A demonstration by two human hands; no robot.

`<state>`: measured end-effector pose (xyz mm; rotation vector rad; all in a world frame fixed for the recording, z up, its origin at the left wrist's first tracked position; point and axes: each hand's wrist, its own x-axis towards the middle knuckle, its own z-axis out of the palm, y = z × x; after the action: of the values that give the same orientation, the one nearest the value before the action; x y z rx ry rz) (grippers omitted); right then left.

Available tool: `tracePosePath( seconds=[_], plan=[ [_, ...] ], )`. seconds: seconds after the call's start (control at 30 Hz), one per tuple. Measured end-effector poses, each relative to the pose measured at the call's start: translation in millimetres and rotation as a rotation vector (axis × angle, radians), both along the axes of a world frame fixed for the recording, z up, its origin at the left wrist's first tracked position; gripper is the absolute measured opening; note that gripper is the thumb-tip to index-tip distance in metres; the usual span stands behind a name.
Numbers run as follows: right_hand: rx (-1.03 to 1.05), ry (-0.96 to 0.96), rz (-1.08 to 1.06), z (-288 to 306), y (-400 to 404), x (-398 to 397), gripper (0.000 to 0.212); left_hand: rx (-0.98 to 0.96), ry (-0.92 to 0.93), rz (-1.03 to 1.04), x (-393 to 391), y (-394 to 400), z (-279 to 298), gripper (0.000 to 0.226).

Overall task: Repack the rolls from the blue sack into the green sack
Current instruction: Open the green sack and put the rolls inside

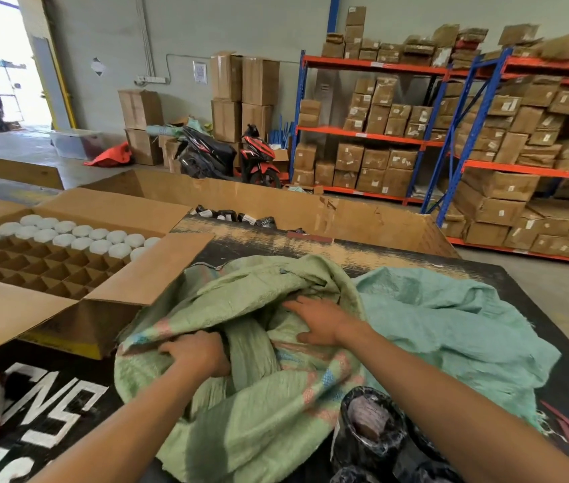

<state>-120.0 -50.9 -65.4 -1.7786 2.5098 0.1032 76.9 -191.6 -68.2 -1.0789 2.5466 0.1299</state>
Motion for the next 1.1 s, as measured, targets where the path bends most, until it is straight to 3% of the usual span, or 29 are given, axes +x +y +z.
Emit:
tracePosePath(
  seconds=[0.1, 0.27, 0.3, 0.37, 0.43, 0.5, 0.6, 0.7, 0.77, 0.83, 0.9, 0.93, 1.03, 1.1],
  plan=[
    [-0.136, -0.227, 0.001, 8.1, 12.6, 9.1, 0.063, 0.008, 0.024, -0.04, -3.4, 2.5, 1.3, 0.035],
    [-0.449, -0.578, 0.0, 39.7, 58.8, 39.1, 0.012, -0.071, 0.223, -0.255, -6.7, 44.1, 31.2, 0.034],
    [-0.439, -0.628, -0.023, 45.5, 71.5, 43.0, 0.01, 0.006, 0.267, -0.347, -6.7, 56.0, 35.2, 0.034],
    [-0.276, -0.708, -0.048, 55.2, 98.3, 49.1, 0.018, 0.376, 0.244, -0.594, -1.5, 81.7, 39.8, 0.029],
    [-0.058, -0.667, -0.058, 59.0, 122.8, 57.1, 0.023, 0.737, 0.106, -0.764, 10.3, 106.6, 38.0, 0.022],
    [0.073, -0.598, -0.078, 54.4, 139.7, 66.8, 0.027, 0.858, -0.021, -0.85, 18.6, 126.7, 27.7, 0.031],
    [0.256, -0.47, -0.106, 37.2, 149.2, 78.5, 0.027, 0.782, -0.103, -0.876, 20.9, 142.2, -2.4, 0.044],
    [0.345, -0.228, -0.054, 18.6, 153.4, 85.2, 0.037, 0.613, -0.039, -0.946, 23.7, 146.7, -25.9, 0.043],
    [0.309, -0.162, -0.019, 15.3, 158.2, 88.5, 0.036, 0.58, 0.081, -0.994, 29.7, 144.3, -28.7, 0.03],
    [0.252, -0.107, -0.003, 23.9, 161.4, 89.7, 0.02, 0.584, 0.197, -0.999, 34.4, 134.5, -26.5, 0.023],
    [0.192, -0.082, -0.018, 38.5, 166.0, 89.0, 0.032, 0.669, 0.316, -0.95, 38.8, 122.9, -12.9, 0.029],
    [0.133, -0.104, -0.036, 46.4, 169.3, 86.1, 0.038, 0.721, 0.357, -0.919, 41.0, 117.5, -2.7, 0.03],
    [-0.153, -0.225, -0.104, 69.9, 180.1, 77.1, 0.03, 0.885, 0.504, -0.797, 43.3, 101.0, 29.2, 0.012],
    [-0.32, -0.319, -0.176, 89.3, 183.6, 72.0, 0.036, 1.067, 0.62, -0.689, 44.9, 86.0, 46.3, 0.016]
  ],
)
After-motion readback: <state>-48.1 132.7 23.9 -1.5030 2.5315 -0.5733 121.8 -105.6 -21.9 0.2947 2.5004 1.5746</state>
